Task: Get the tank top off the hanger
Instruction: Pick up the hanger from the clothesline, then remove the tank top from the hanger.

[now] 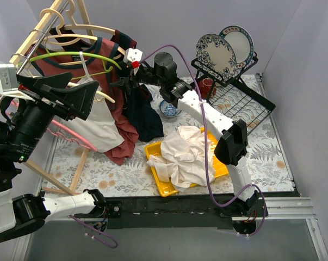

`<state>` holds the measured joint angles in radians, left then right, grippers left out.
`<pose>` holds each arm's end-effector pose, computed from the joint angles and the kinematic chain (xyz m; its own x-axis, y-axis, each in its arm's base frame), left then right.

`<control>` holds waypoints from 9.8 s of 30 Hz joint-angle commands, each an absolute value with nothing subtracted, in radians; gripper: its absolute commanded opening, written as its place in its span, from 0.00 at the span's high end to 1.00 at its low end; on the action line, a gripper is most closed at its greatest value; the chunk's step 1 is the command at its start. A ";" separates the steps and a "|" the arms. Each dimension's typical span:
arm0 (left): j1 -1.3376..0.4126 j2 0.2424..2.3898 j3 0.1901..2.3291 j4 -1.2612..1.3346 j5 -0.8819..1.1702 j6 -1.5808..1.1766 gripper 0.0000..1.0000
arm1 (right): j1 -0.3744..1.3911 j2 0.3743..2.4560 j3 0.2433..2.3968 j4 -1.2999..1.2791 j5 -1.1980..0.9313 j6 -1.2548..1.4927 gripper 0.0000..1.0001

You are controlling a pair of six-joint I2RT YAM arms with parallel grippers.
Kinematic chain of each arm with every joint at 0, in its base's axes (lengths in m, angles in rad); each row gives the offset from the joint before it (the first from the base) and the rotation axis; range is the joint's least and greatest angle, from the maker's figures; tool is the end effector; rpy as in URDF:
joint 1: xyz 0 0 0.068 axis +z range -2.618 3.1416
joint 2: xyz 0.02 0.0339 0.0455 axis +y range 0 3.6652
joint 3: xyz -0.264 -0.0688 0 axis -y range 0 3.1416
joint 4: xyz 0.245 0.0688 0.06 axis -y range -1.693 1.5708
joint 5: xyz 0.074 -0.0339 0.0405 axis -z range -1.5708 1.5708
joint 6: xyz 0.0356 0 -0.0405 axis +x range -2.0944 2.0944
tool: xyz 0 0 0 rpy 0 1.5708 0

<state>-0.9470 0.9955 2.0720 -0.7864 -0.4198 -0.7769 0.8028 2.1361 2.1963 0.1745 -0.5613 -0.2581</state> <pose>0.0362 -0.0255 0.6096 -0.2405 -0.7617 -0.6016 0.4830 0.4436 -0.7549 0.3363 0.3754 0.4353 0.4034 0.1067 -0.9088 -0.8953 0.2513 -0.3679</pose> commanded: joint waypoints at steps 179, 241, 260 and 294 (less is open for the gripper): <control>-0.951 1.158 1.974 -0.595 -0.468 -0.741 1.00 | 0.853 0.867 0.992 0.443 -0.196 0.201 0.92; -0.951 1.296 2.095 -0.650 -0.792 -0.689 1.00 | 0.951 1.307 1.591 0.092 -0.009 0.479 0.96; -0.950 1.261 2.095 -0.676 -0.858 -0.686 1.00 | 0.951 0.936 1.238 0.221 0.379 0.310 0.99; -0.950 1.249 2.197 -0.669 -0.600 -0.882 1.00 | 0.951 0.897 0.899 0.453 0.008 0.307 0.99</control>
